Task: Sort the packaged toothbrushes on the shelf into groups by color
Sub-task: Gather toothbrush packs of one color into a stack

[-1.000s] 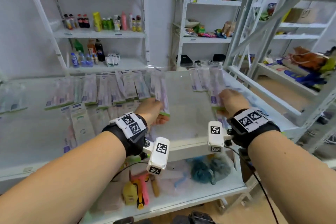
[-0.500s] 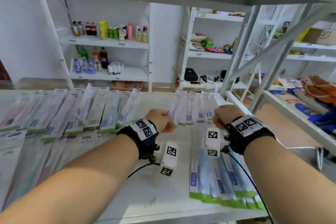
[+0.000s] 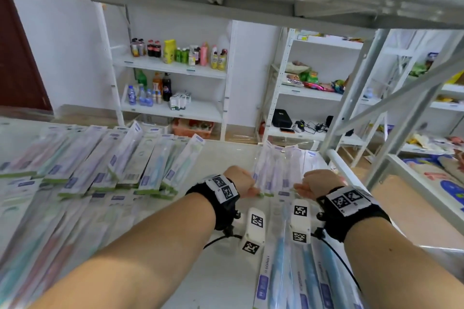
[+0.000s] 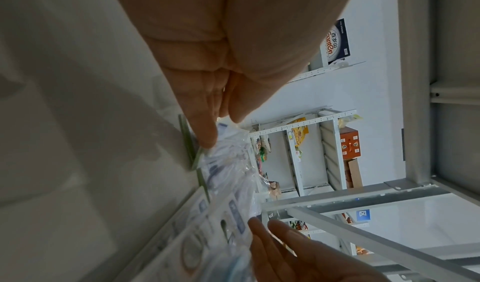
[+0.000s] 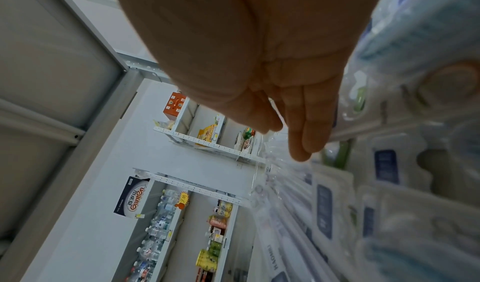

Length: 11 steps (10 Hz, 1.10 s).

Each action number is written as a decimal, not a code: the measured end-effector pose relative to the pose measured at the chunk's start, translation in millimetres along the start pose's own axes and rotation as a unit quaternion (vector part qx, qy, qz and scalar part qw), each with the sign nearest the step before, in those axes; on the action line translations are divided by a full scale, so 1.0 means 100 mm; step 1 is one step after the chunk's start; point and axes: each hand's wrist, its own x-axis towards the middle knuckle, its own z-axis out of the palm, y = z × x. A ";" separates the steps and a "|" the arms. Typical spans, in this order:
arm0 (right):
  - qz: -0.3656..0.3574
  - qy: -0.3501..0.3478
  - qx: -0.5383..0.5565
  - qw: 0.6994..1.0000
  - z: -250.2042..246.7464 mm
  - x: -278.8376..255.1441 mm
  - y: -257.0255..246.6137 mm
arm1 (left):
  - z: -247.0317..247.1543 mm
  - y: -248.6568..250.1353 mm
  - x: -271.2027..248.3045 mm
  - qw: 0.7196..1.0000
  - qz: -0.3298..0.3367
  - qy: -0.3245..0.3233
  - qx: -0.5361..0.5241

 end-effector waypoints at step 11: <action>-0.028 -0.074 0.444 0.892 0.84 -0.46 -1.33 | -1.78 -0.02 -0.27 0.942 0.004 0.153 0.300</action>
